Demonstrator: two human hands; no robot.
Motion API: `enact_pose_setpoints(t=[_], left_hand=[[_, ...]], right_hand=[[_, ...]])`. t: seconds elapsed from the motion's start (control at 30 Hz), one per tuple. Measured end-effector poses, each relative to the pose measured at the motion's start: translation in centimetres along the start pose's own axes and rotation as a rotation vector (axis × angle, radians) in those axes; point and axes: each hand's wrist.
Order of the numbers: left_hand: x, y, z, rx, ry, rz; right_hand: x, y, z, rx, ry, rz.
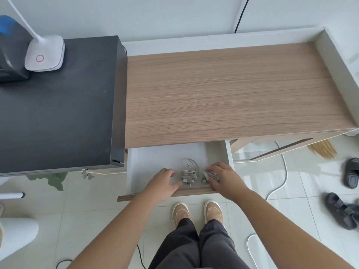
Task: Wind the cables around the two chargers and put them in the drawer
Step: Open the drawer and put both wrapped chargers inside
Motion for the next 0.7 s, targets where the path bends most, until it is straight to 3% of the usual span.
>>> enact_pose_setpoints(t=[0.1,0.23,0.5,0.6,0.7], left_hand=[[2.5,-1.4,-1.3,-0.010,0.072,0.054],[4.8,-2.4,-2.3,0.064,0.128,-0.003],[5.8,-1.4,-3.0,0.013,0.081,-0.072],[5.5,-0.8,-2.9,-0.112,0.037,-0.034],[5.2,-0.3,-2.6,-0.237,0.017,0.046]], right_hand=[[1.8,0.6,-0.9,-0.061,0.071,0.021],[4.1,1.1,-2.0,-0.119,0.157,-0.003],[6.7,2.6,-3.8,-0.245,0.281,-0.199],[6.9,3.0,-3.7,-0.151,0.262,-0.252],[6.7,2.9,-3.4,0.151,0.221,-0.370]])
Point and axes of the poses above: each hand's wrist, its own x-axis towards the middle knuckle, its own z-axis out of the back of the hand, y = z × x, and after that the axes turned 13 degrees about -y, right-handed
